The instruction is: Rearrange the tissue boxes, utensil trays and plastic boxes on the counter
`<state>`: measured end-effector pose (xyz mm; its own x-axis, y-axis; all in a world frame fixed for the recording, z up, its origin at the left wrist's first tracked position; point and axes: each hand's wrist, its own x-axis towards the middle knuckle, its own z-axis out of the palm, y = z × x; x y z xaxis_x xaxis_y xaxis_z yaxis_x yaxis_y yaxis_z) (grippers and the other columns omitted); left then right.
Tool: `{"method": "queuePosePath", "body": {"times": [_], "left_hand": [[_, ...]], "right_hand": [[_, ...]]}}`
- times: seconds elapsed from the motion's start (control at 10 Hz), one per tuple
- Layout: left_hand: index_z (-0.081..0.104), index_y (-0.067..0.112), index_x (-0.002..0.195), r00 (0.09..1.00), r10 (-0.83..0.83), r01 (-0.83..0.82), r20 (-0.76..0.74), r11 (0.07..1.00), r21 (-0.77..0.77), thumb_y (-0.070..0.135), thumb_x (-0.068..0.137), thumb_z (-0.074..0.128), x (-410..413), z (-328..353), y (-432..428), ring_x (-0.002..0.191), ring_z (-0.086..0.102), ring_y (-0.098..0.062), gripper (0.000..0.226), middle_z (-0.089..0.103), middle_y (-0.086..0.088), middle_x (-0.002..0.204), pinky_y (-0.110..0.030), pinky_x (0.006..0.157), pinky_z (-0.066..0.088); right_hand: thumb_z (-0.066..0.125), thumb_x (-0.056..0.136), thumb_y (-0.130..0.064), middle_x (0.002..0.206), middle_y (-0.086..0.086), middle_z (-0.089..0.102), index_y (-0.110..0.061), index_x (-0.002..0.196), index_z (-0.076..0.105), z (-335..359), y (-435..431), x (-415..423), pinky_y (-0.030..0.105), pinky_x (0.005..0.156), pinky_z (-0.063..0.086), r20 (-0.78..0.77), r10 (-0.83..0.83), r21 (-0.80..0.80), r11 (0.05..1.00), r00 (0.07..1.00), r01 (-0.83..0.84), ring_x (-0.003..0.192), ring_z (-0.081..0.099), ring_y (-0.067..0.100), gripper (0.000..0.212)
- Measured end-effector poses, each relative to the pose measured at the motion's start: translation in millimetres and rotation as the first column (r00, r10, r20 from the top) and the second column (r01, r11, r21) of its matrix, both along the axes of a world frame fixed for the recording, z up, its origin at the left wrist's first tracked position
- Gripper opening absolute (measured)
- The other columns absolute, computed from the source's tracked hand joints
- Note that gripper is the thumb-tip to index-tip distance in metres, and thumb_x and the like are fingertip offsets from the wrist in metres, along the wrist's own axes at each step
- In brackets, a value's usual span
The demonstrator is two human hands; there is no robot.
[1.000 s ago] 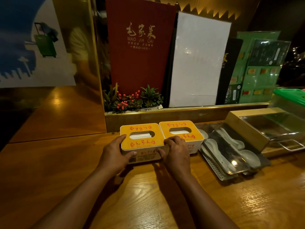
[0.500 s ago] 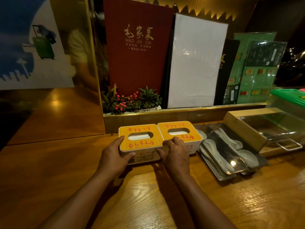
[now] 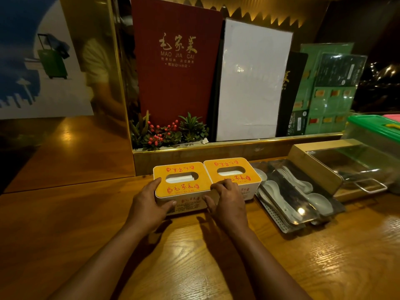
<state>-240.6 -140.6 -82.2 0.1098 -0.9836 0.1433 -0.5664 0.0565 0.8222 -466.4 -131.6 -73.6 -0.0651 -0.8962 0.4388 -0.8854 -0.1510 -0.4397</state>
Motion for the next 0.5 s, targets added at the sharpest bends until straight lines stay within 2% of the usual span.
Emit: {"method": "queuePosePath", "body": {"times": [0.1,0.2,0.3,0.4,0.5], "left_hand": [[0.034,0.027,0.152,0.996,0.005,-0.007,0.085,1.000,0.026,0.027,0.074,0.087,-5,-4,2,0.139,0.042,-0.029,0.095,0.039,-0.006,0.156,-0.048,0.105,0.047],[0.038,0.026,0.149,0.965,0.061,-0.048,0.255,0.997,-0.058,0.032,0.075,0.083,-17,-6,13,0.150,0.018,-0.033,0.086,0.016,-0.009,0.164,-0.055,0.109,0.042],[0.049,0.023,0.139,0.918,0.069,0.027,0.389,0.972,-0.235,0.031,0.077,0.078,-35,-7,24,0.152,0.005,-0.036,0.069,0.013,-0.012,0.163,-0.060,0.115,0.029],[0.055,0.019,0.135,0.905,-0.021,0.171,0.426,0.933,-0.317,0.029,0.078,0.076,-65,-5,40,0.153,0.005,-0.035,0.061,0.020,-0.014,0.163,-0.060,0.119,0.019],[0.055,0.019,0.137,0.888,-0.166,0.303,0.429,0.913,-0.275,0.028,0.082,0.074,-97,-4,57,0.153,0.007,-0.030,0.059,0.021,-0.011,0.164,-0.053,0.122,0.016]], "right_hand": [[0.066,0.090,-0.041,0.128,-0.006,0.052,-0.022,0.126,0.064,-3,12,-10,0.035,0.095,0.052,0.050,0.073,0.047,0.996,0.996,-0.075,0.117,0.047,0.011,0.041],[0.067,0.090,-0.039,0.131,-0.008,0.051,-0.025,0.124,0.066,-7,34,-28,0.033,0.096,0.052,0.060,0.066,0.063,0.996,0.996,-0.069,0.121,0.049,0.010,0.037],[0.065,0.091,-0.041,0.131,-0.010,0.051,-0.027,0.120,0.067,-12,62,-53,0.028,0.094,0.048,0.020,-0.009,0.158,0.987,1.000,0.006,0.122,0.046,0.009,0.032],[0.064,0.092,-0.041,0.124,-0.010,0.054,-0.028,0.115,0.068,-11,97,-79,0.026,0.088,0.048,-0.018,-0.035,0.234,0.971,0.999,0.038,0.111,0.051,0.007,0.026],[0.064,0.092,-0.043,0.125,-0.011,0.052,-0.033,0.114,0.066,-6,128,-107,0.028,0.087,0.050,-0.008,-0.100,0.328,0.940,0.995,0.097,0.110,0.050,0.007,0.024]]}}
